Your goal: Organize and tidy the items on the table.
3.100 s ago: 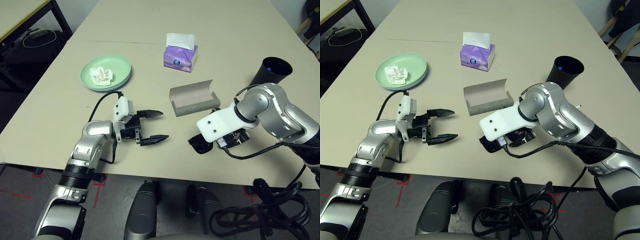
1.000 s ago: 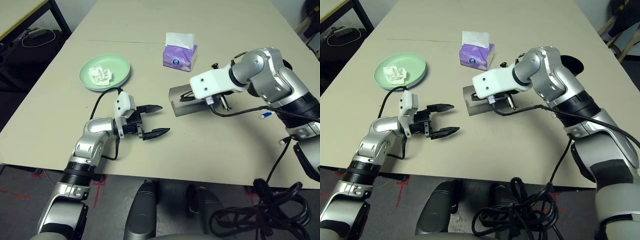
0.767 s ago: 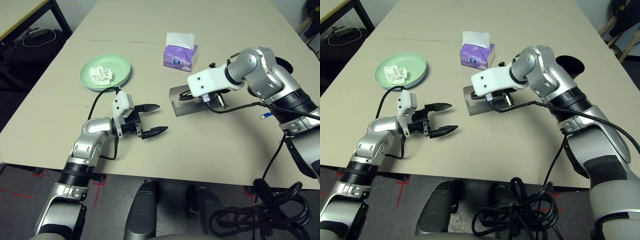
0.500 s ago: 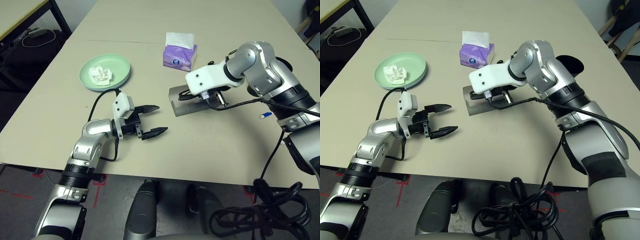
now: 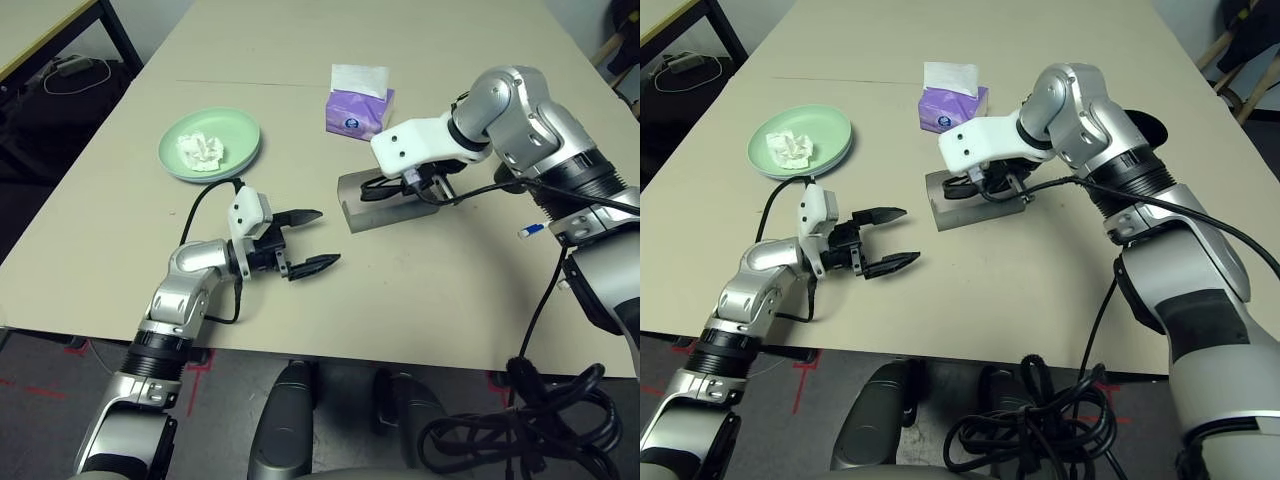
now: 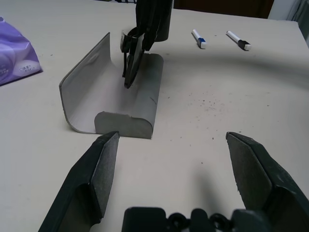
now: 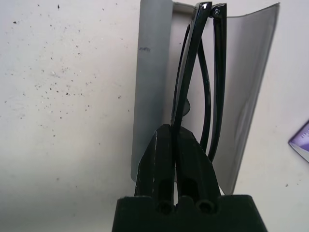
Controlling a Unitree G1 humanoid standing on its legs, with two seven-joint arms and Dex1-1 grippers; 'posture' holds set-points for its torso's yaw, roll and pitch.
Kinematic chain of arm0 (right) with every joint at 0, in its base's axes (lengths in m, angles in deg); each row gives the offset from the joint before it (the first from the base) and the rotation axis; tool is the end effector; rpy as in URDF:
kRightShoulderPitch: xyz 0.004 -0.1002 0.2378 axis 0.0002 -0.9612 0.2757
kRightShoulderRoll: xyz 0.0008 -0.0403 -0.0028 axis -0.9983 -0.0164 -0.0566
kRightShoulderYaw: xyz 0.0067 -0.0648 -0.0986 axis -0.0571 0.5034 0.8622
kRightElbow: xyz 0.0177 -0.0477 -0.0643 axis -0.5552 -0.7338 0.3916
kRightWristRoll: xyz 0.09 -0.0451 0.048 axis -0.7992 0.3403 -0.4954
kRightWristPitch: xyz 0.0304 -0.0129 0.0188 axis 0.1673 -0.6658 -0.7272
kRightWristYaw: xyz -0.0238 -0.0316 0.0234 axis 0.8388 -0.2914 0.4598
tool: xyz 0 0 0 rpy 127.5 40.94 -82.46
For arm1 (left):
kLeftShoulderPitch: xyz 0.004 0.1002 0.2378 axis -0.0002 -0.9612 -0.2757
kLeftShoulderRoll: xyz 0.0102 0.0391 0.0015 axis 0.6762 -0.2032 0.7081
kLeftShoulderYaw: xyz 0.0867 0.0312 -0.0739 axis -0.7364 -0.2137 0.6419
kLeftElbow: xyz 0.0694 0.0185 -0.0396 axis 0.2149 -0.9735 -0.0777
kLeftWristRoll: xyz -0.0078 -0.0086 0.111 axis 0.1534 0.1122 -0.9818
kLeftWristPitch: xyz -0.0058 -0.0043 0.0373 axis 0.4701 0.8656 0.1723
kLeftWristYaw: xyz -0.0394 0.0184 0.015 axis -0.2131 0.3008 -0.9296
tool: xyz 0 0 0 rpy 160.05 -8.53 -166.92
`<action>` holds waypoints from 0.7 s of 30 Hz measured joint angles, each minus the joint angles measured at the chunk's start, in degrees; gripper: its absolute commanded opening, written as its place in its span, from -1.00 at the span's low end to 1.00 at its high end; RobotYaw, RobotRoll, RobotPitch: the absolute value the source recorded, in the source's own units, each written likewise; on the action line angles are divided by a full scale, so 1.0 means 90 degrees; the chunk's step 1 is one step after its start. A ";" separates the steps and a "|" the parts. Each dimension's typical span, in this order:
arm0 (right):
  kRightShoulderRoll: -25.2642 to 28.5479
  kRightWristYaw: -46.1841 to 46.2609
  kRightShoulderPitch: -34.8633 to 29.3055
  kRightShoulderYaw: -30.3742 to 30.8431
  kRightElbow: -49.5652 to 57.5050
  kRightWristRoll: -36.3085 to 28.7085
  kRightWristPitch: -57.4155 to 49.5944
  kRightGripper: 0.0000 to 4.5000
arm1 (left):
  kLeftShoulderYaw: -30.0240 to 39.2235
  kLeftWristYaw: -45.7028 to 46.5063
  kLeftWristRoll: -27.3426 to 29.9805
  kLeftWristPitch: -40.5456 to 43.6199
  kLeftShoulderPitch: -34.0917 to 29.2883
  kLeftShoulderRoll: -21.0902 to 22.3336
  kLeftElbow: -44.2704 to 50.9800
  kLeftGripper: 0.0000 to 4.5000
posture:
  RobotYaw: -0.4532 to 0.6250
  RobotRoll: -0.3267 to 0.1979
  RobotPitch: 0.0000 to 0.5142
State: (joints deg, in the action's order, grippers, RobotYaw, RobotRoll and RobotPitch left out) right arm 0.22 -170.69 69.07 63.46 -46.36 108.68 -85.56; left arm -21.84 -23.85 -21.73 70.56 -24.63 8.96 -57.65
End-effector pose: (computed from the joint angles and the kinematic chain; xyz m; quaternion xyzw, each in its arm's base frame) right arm 0.3729 -0.1281 0.2867 -0.6203 0.1998 0.5537 0.5184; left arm 0.2911 0.2091 0.1133 0.1041 -0.0274 -0.5589 0.8222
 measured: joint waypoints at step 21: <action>-0.0188 0.0087 -0.0004 0.0142 -0.0507 0.0123 0.0486 -1.00 | 0.0002 0.0290 -0.0036 -0.0152 -0.0025 -0.0005 0.0155 1.00 | 0.51 0.25 -0.26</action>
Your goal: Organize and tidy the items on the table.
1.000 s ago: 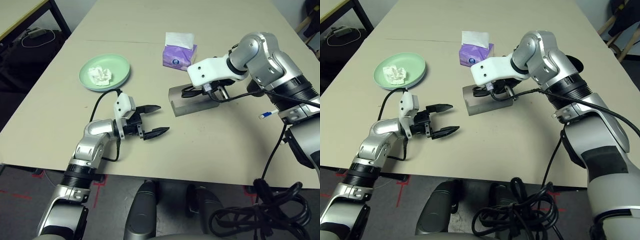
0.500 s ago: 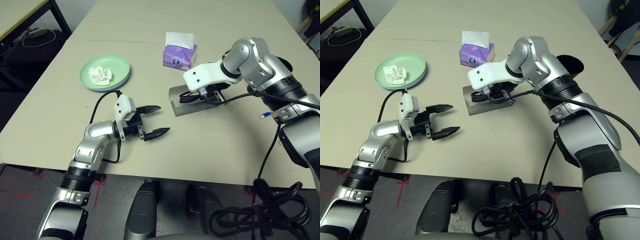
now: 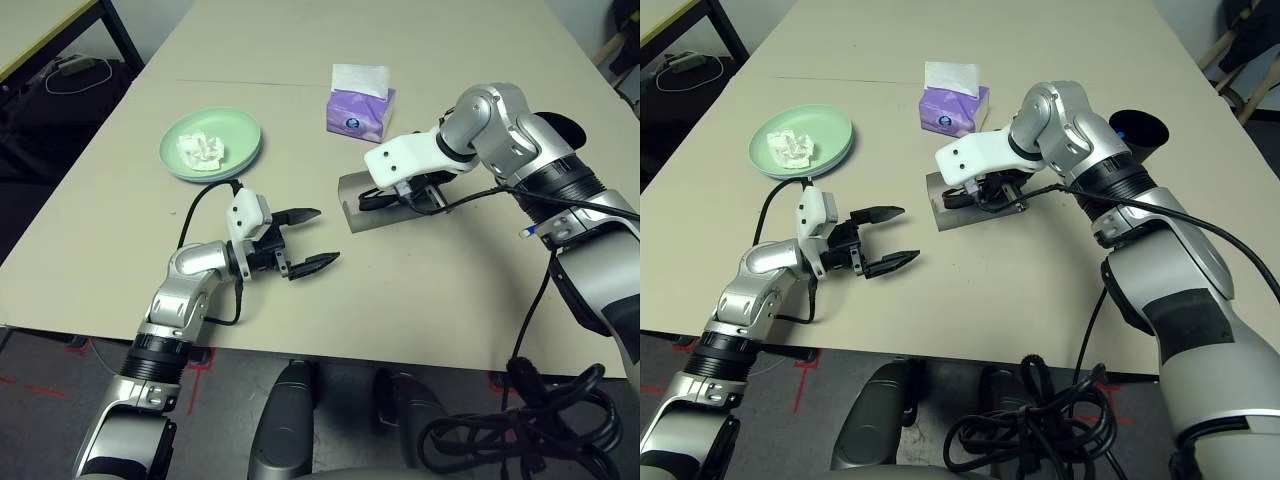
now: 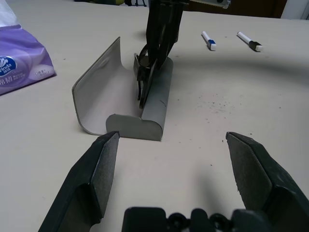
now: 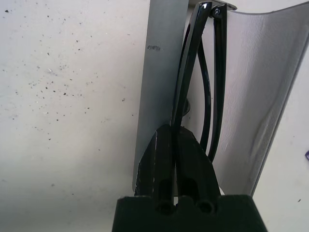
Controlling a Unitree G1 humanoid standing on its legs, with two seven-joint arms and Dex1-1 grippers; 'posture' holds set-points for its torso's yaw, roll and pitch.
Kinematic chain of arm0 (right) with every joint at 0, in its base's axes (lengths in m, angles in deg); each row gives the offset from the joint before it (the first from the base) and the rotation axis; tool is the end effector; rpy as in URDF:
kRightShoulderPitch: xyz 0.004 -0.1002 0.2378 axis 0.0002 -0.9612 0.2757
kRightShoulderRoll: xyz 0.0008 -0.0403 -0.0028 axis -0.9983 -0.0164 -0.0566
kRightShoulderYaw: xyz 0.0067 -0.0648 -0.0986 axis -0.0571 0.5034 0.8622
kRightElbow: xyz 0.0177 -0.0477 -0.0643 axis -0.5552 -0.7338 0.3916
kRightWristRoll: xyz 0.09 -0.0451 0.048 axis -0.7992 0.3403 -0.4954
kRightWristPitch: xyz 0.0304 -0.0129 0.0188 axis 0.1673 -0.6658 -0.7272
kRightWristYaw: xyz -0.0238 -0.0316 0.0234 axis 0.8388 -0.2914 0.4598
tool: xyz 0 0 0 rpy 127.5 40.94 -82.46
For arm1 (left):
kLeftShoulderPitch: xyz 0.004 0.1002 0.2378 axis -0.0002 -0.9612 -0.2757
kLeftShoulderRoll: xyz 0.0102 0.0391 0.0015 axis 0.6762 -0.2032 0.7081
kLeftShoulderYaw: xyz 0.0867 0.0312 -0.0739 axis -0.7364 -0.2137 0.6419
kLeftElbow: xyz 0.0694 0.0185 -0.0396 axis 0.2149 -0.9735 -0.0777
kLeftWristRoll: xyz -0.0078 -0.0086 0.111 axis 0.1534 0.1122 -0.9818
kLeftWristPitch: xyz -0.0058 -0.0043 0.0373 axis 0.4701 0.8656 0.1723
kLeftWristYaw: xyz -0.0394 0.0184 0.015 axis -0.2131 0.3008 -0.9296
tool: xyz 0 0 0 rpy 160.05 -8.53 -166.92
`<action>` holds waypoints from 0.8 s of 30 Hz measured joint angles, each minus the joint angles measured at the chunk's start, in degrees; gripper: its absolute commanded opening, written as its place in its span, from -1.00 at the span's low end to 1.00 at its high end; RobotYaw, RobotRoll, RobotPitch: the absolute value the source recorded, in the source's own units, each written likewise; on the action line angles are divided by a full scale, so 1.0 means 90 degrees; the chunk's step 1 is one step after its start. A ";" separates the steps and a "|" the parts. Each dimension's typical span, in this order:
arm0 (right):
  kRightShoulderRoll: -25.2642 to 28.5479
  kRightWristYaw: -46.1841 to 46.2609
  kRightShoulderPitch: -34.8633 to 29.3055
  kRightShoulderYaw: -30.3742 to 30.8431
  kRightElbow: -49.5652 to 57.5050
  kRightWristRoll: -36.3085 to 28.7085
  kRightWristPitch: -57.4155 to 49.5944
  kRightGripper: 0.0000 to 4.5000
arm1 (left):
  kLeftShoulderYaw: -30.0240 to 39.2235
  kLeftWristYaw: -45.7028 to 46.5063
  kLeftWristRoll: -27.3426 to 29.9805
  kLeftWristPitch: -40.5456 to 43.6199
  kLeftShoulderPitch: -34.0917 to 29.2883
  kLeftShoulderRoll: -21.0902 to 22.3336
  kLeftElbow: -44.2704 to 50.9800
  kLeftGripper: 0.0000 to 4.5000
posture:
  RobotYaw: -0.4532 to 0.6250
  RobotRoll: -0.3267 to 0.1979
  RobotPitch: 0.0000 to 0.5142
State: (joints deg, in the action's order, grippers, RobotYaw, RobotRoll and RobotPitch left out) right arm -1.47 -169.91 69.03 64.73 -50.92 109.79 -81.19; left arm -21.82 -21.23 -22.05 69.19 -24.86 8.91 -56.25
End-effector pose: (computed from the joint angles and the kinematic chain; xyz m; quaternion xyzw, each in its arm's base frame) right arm 0.3789 -0.1238 0.2728 -0.6263 0.2068 0.5658 0.4949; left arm 0.2893 0.2070 0.1174 0.1153 -0.0475 -0.5431 0.8304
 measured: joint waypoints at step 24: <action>-0.0117 0.0248 0.0393 0.0137 -0.1010 0.0206 0.0582 -1.00 | -0.0066 0.0166 0.0002 0.0060 -0.0305 -0.0088 0.0367 1.00 | 0.44 0.25 -0.35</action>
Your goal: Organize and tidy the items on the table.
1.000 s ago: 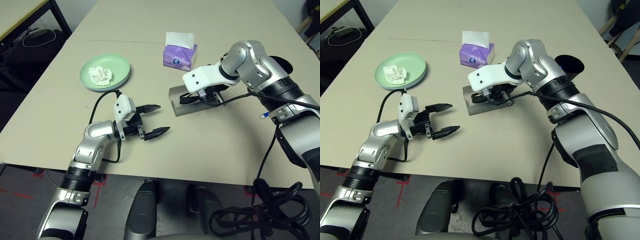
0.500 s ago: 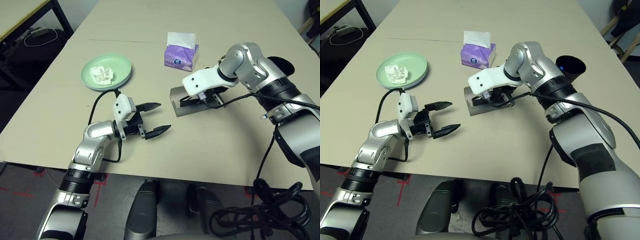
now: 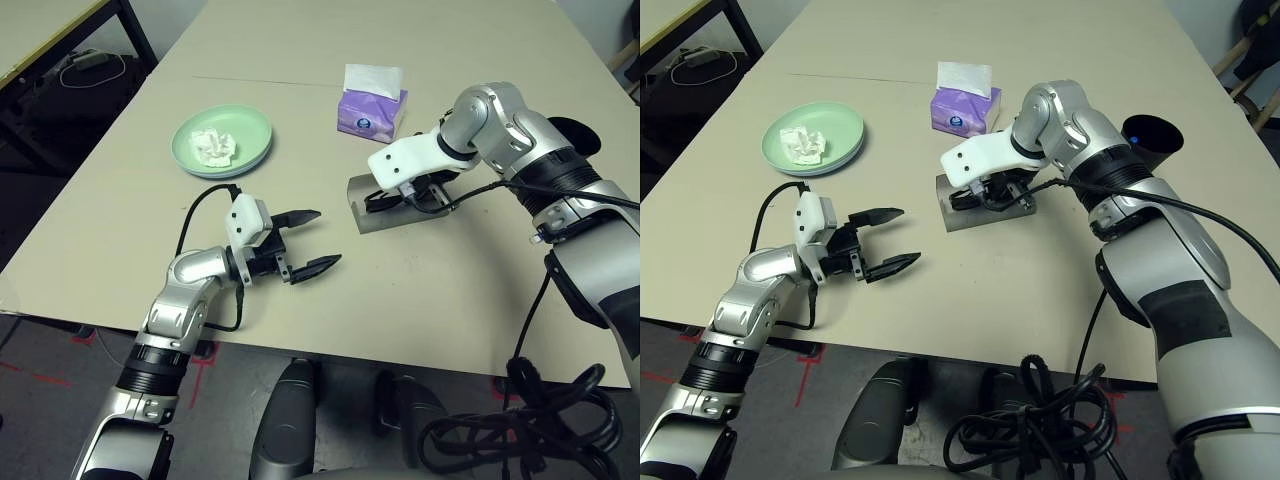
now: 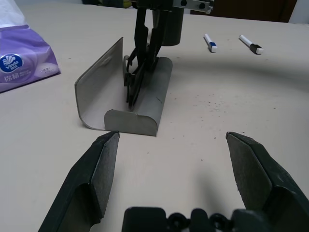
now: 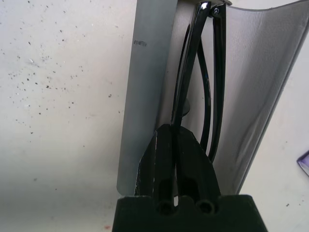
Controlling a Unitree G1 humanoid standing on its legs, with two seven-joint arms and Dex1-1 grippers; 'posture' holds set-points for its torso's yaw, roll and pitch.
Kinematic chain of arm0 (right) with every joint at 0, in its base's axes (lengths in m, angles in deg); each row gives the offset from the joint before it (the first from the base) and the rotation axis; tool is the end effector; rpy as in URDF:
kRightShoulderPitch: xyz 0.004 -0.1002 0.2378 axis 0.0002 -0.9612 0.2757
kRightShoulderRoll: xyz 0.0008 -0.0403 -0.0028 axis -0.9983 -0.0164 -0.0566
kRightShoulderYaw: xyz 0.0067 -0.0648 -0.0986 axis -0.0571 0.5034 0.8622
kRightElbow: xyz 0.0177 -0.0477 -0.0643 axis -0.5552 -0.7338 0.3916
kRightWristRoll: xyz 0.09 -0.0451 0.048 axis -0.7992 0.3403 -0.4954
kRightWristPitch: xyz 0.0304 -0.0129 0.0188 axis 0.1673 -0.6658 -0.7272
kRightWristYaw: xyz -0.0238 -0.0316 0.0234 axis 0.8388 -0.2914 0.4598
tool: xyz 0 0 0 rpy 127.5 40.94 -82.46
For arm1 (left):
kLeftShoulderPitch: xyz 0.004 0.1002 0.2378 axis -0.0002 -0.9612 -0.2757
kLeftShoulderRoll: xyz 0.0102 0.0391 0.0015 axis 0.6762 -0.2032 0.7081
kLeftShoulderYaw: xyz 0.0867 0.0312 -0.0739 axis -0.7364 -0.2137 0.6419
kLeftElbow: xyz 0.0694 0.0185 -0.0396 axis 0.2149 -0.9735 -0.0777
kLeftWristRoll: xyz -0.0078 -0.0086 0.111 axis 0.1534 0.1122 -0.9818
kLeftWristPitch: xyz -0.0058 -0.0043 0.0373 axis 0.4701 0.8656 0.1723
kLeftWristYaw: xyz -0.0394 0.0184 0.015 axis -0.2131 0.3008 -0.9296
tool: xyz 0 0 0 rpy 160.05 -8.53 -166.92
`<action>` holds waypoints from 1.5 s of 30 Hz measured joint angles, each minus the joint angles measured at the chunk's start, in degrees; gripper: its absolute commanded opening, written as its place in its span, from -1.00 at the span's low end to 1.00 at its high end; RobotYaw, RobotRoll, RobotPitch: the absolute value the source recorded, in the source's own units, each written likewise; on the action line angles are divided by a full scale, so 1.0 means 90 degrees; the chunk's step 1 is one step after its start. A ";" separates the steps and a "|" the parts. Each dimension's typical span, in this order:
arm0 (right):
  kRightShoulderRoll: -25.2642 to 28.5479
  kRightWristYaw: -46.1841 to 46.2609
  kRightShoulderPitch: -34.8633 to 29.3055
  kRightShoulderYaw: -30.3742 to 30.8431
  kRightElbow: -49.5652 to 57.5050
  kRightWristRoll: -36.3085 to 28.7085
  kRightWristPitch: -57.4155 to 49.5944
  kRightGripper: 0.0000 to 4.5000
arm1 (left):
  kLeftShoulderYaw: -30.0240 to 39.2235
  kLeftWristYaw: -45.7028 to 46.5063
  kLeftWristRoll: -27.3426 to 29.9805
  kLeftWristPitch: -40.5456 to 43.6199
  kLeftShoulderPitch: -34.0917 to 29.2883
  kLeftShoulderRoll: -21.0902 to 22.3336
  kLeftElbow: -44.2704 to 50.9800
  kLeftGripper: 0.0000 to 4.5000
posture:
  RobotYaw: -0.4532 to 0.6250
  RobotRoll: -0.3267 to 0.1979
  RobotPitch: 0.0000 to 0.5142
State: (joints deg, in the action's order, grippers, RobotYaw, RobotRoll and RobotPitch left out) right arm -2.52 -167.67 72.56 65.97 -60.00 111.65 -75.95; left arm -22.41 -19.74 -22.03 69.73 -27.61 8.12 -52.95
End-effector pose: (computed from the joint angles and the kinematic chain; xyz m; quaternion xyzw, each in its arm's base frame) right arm 0.3884 -0.1272 0.2738 -0.6393 0.2185 0.5538 0.4867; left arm 0.2800 0.2010 0.1116 0.1073 -0.0488 -0.5431 0.8314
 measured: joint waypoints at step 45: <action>-0.0153 -0.0030 0.0639 -0.0009 -0.0630 -0.0080 -0.0474 0.99 | -0.0023 -0.0018 -0.0096 -0.0024 0.0113 -0.0224 -0.0053 1.00 | 0.39 0.25 -0.39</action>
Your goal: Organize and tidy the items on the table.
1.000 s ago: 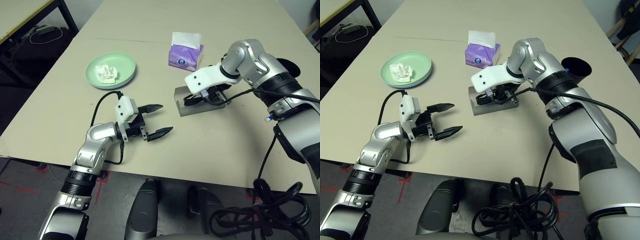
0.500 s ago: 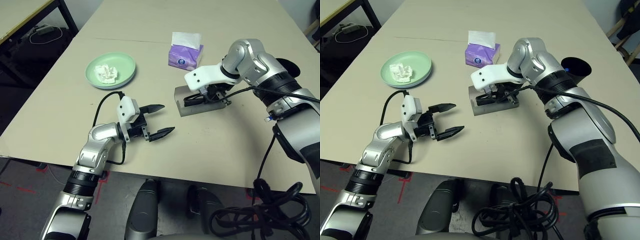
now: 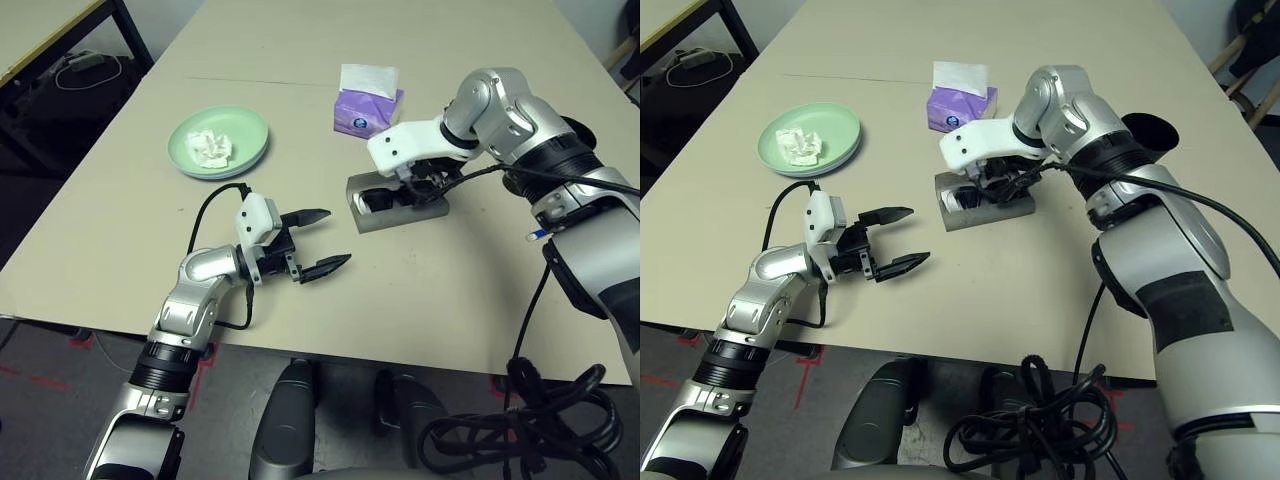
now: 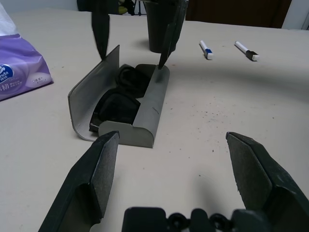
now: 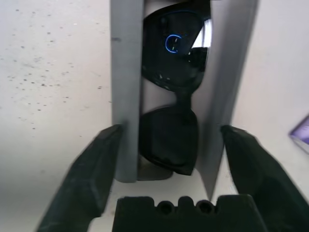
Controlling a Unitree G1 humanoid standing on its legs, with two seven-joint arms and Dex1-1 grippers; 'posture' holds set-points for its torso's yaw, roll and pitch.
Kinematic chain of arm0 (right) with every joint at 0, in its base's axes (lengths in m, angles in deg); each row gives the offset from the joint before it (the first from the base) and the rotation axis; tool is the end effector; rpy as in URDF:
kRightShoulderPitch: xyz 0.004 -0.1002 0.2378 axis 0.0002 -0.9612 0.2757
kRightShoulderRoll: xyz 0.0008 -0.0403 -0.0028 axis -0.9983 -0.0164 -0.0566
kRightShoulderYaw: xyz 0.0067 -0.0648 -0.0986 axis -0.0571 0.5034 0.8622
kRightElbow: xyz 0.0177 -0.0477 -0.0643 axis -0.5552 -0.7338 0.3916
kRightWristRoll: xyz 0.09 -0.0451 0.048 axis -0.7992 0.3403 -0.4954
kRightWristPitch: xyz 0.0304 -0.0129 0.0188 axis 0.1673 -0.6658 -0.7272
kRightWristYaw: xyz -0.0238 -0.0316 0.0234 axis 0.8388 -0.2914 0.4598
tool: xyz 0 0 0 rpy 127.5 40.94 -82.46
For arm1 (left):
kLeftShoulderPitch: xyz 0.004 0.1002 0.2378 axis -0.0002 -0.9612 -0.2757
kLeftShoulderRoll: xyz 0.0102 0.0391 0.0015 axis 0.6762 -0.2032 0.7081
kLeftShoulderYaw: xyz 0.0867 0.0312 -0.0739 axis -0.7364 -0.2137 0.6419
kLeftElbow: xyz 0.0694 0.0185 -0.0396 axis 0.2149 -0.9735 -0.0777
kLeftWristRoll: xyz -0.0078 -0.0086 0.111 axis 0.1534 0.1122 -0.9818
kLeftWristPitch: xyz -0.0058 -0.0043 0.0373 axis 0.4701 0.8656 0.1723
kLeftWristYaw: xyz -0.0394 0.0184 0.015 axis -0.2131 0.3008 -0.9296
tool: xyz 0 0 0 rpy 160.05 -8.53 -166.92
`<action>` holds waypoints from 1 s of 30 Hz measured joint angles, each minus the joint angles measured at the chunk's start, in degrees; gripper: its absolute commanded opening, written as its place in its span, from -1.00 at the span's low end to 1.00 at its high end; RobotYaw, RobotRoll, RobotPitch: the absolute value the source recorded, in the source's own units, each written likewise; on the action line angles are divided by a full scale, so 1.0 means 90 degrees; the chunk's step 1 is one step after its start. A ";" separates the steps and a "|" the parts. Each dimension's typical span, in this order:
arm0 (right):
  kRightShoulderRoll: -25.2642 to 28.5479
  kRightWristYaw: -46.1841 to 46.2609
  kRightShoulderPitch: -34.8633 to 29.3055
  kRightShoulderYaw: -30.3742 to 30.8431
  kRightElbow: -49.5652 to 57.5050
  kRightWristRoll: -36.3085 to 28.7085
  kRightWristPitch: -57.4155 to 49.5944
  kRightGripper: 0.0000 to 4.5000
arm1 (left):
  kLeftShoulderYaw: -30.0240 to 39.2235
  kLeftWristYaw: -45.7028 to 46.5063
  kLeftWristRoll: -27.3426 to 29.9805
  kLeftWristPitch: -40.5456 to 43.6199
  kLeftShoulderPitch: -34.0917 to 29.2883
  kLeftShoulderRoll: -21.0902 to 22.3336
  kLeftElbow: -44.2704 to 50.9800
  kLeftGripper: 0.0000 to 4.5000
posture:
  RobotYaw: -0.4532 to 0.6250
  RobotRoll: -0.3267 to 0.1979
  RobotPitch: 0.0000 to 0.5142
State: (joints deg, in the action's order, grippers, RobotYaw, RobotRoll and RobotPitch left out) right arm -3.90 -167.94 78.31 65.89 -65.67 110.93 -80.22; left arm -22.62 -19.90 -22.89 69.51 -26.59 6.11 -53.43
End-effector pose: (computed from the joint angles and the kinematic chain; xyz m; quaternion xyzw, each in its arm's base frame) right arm 0.3934 -0.1253 0.2976 -0.6199 0.2367 0.5340 0.5240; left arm 0.2832 0.1924 0.1120 0.1028 -0.0587 -0.5485 0.8277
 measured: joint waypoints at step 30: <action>-0.0954 0.3201 -0.5745 -0.4593 0.5874 -0.4155 -0.4208 0.99 | 0.0345 0.0552 -0.0186 -0.0325 0.0874 -0.0298 -0.1324 1.00 | 0.05 0.25 -0.42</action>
State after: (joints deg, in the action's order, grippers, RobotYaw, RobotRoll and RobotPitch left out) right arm -12.48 -139.13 26.61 24.55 -12.81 73.54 -118.09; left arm -19.52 -14.94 -24.57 66.58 -18.73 3.43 -65.34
